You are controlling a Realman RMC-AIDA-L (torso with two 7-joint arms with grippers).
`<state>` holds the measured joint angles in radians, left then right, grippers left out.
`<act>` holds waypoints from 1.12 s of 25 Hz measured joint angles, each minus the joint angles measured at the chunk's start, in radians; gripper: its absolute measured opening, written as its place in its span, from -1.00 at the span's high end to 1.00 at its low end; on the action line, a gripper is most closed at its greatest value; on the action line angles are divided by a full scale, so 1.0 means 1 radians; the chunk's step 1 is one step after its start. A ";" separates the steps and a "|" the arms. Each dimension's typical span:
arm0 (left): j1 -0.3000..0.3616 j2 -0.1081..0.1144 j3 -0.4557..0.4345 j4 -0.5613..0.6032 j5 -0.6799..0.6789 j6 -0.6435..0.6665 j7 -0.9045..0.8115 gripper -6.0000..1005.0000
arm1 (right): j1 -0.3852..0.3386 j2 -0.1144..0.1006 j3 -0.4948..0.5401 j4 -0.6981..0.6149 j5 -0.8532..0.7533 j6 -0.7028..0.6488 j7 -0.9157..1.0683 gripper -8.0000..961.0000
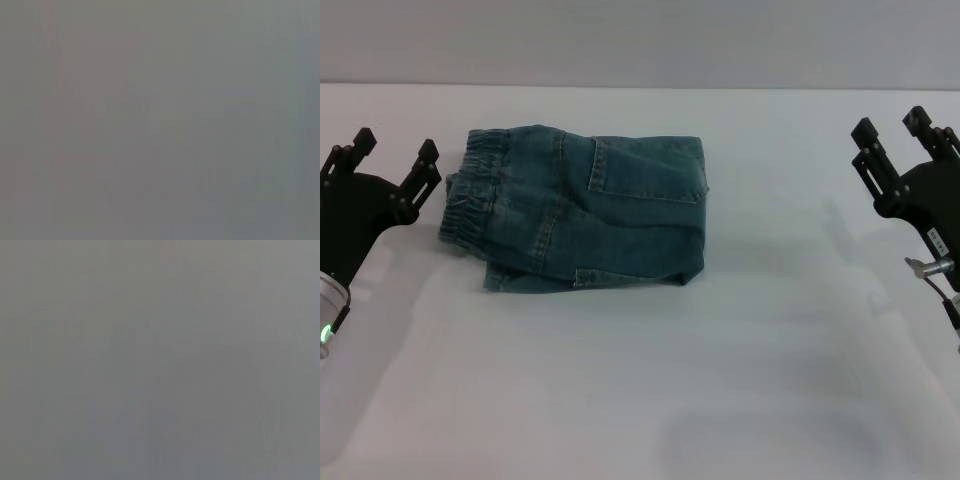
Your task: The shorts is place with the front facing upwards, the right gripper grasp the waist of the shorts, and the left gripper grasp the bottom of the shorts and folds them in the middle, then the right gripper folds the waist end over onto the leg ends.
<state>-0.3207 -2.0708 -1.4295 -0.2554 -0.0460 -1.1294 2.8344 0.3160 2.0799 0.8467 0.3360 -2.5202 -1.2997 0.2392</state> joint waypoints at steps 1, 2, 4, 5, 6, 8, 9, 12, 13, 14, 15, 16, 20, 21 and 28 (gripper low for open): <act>0.000 0.000 0.000 0.003 0.000 -0.001 0.000 -0.53 | 0.000 0.000 0.000 0.000 0.000 0.000 0.000 -0.26; 0.001 0.000 0.000 0.006 0.000 -0.001 0.000 -0.53 | 0.000 0.000 0.000 0.000 0.000 0.000 0.000 -0.26; 0.003 0.000 0.000 0.006 0.000 -0.001 0.000 -0.53 | 0.000 0.000 0.000 0.000 0.002 0.000 0.000 -0.26; 0.006 0.000 0.000 0.007 0.000 -0.001 -0.001 -0.53 | 0.000 0.000 0.000 0.001 0.003 0.000 0.000 -0.26; 0.007 0.000 0.000 0.007 0.000 -0.002 -0.001 -0.53 | 0.000 0.000 0.000 0.001 0.003 -0.001 0.000 -0.26; 0.010 0.000 0.001 0.005 0.000 -0.004 -0.001 -0.53 | 0.001 0.000 0.000 0.001 0.004 -0.002 0.000 -0.26; 0.011 0.000 0.002 0.004 0.000 -0.004 -0.001 -0.53 | 0.001 0.000 0.000 0.001 0.004 -0.005 0.000 -0.26; 0.012 0.000 0.004 0.003 0.000 -0.004 -0.001 -0.53 | 0.001 0.000 0.000 0.002 0.005 -0.012 0.000 -0.26; 0.012 0.000 0.005 0.001 0.001 -0.004 -0.001 -0.53 | 0.000 0.000 0.001 0.002 0.005 -0.017 0.000 -0.25; 0.012 0.000 0.006 -0.001 0.004 -0.004 -0.001 -0.53 | 0.000 0.000 0.002 0.002 0.005 -0.020 0.000 -0.26; 0.012 0.000 0.006 -0.002 0.006 -0.005 -0.001 -0.53 | 0.000 0.000 0.002 -0.001 0.005 -0.024 0.000 -0.26; 0.011 -0.001 0.007 -0.003 0.007 -0.005 -0.001 -0.53 | 0.000 0.000 0.001 -0.002 0.005 -0.026 0.000 -0.26; 0.011 -0.004 0.010 -0.002 0.007 -0.007 -0.001 -0.53 | -0.002 -0.001 0.000 0.000 0.002 -0.032 0.000 -0.26; 0.012 -0.004 0.010 -0.003 0.007 -0.008 -0.001 -0.53 | -0.005 -0.001 0.000 0.001 0.002 -0.040 0.000 -0.26; 0.014 -0.005 0.011 -0.003 0.004 -0.010 -0.001 -0.53 | -0.025 -0.002 0.004 0.004 0.006 -0.089 0.004 -0.26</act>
<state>-0.3065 -2.0761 -1.4189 -0.2589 -0.0421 -1.1399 2.8332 0.2912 2.0777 0.8504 0.3403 -2.5144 -1.3885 0.2434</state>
